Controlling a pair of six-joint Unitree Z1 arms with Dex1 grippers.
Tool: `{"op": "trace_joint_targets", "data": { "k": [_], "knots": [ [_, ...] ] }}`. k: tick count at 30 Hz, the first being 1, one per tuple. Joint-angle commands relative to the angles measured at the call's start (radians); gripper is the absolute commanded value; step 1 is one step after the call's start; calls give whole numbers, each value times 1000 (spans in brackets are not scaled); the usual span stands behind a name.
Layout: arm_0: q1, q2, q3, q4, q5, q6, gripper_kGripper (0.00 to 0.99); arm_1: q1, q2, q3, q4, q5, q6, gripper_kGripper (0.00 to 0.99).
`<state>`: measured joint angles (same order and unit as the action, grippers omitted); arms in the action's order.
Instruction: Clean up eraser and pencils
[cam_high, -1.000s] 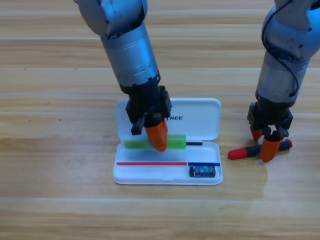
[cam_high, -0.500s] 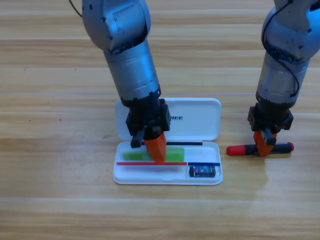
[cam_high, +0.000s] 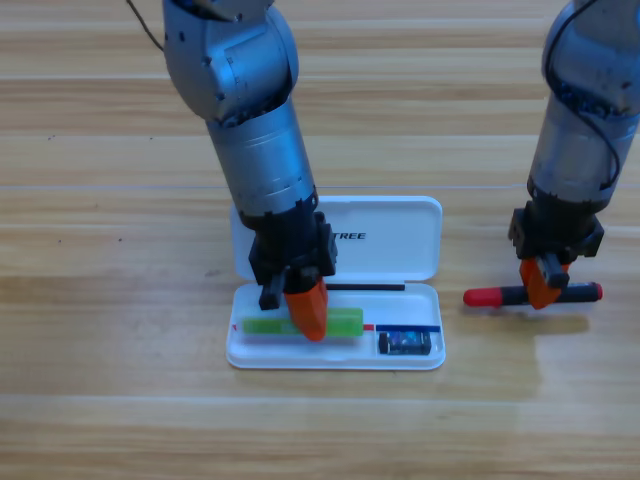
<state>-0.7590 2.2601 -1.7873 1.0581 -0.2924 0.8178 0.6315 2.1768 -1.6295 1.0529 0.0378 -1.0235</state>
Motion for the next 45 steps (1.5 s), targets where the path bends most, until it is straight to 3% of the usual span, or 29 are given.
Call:
{"op": "trace_joint_targets", "data": {
  "k": [1, 23, 25, 26, 27, 34, 45],
  "knots": [
    [-22, 55, 17, -12, 9, -20, 0, 0, -68, 43, -13, -21, 20, 0],
    [-36, 68, 6, -12, 10, -57, 0, 47, -133, 42, 6, -27, 54, 0],
    [-37, 68, 9, -10, 18, -62, 652, 47, -133, 40, 7, -27, 54, 0],
    [-37, 67, 9, -10, 18, -62, 894, 47, -133, 42, 7, -27, 54, 0],
    [-37, 67, 9, -10, 19, -63, 982, 47, -135, 42, 7, -27, 56, 0],
    [-42, 62, 8, -10, 32, -74, 990, 68, -158, 42, 19, -22, 77, 0],
    [-48, -67, 8, 17, 70, -94, 990, 171, -161, -41, 73, -26, 149, 0]
  ]
}}
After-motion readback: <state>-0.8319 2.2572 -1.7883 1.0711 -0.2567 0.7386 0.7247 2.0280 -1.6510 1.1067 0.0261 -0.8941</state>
